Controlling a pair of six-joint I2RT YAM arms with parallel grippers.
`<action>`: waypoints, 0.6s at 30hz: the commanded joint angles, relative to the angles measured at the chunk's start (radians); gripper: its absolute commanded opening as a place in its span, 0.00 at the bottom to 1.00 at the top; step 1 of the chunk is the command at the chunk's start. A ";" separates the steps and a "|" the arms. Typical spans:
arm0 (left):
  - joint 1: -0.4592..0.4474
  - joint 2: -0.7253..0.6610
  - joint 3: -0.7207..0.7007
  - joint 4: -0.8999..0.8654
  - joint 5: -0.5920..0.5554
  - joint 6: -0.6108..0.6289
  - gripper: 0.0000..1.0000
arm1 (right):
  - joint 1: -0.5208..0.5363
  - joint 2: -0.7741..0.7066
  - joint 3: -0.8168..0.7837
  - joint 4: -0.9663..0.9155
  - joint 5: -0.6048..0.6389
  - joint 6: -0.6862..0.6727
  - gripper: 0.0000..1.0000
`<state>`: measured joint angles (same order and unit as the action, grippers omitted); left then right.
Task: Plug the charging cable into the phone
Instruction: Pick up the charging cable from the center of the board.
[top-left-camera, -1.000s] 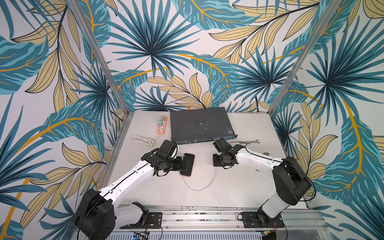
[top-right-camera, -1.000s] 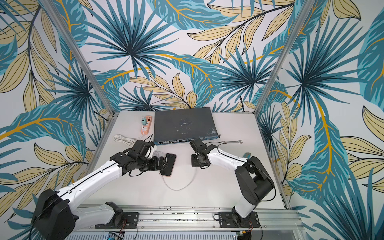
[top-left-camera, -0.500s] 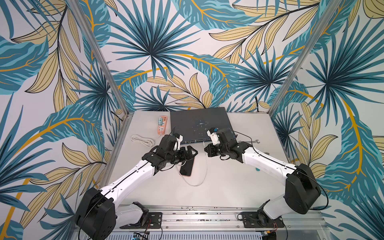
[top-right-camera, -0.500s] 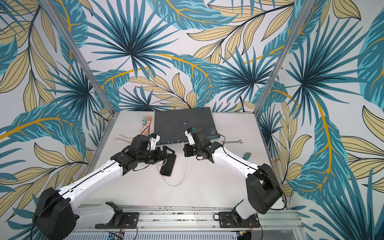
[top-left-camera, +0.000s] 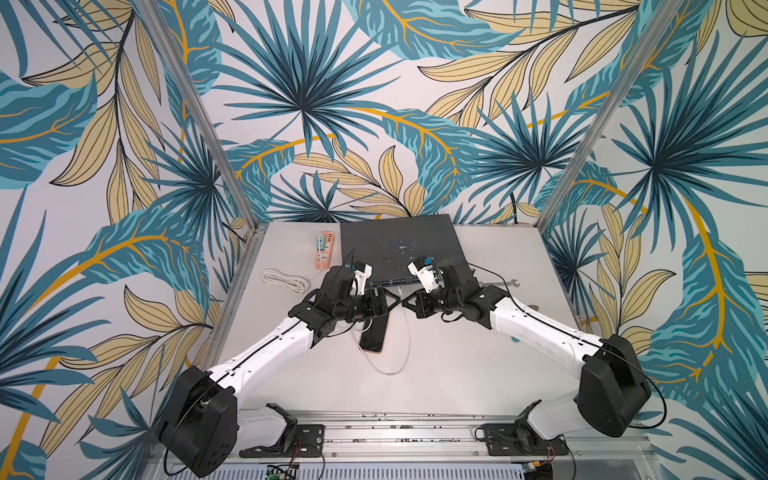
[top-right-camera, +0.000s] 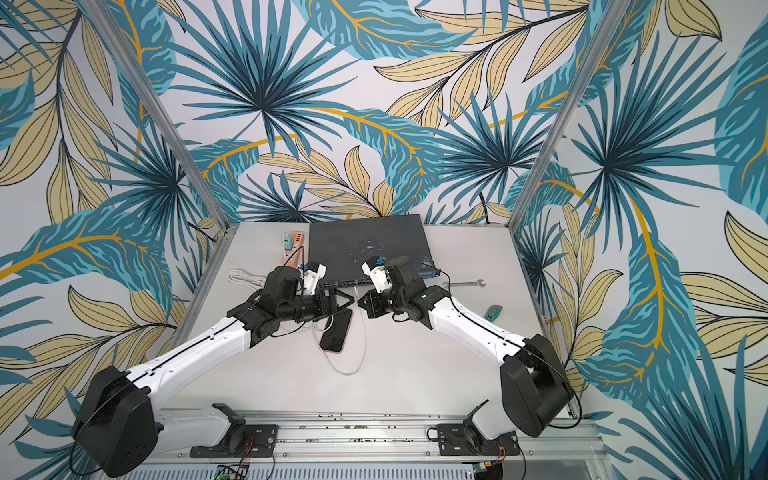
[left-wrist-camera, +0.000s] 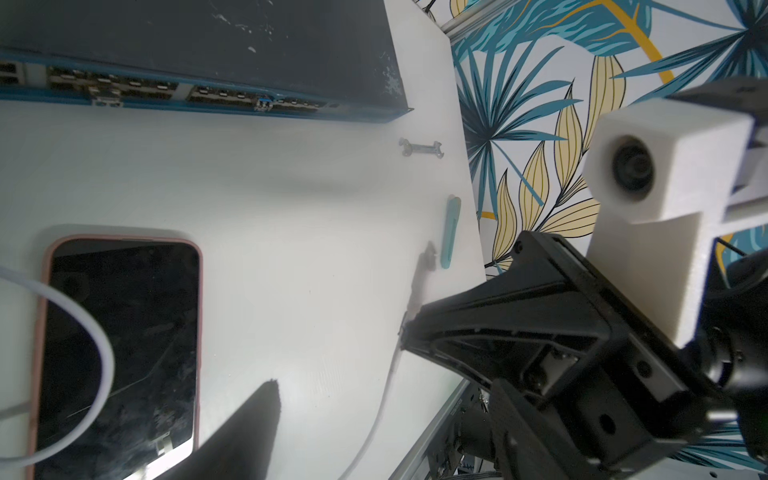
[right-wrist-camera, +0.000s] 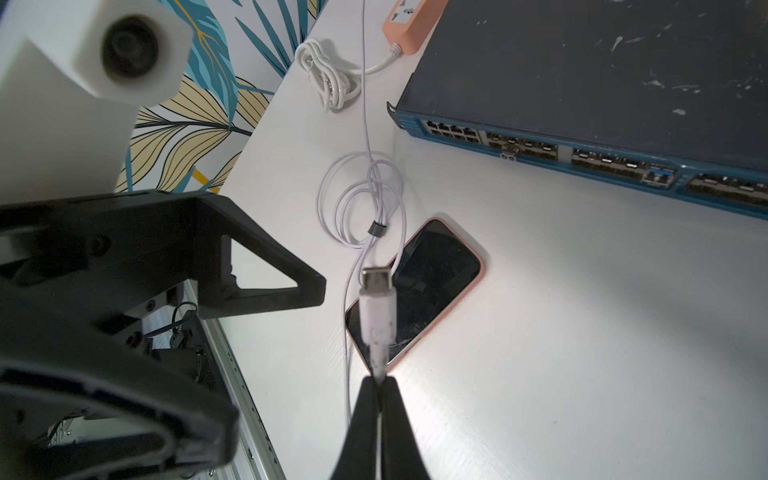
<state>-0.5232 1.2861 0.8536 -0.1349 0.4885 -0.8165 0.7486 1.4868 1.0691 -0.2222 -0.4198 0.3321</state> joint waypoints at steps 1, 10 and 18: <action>-0.002 0.006 0.025 0.058 0.020 0.010 0.78 | 0.002 -0.016 -0.015 -0.015 -0.035 -0.021 0.00; -0.002 0.050 0.056 0.061 0.044 0.025 0.64 | 0.006 -0.010 -0.007 -0.019 -0.074 -0.021 0.00; -0.002 0.087 0.092 0.059 0.052 0.031 0.53 | 0.027 -0.009 -0.001 -0.047 -0.080 -0.033 0.00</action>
<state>-0.5232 1.3640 0.9085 -0.0925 0.5285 -0.8032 0.7620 1.4868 1.0691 -0.2405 -0.4808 0.3195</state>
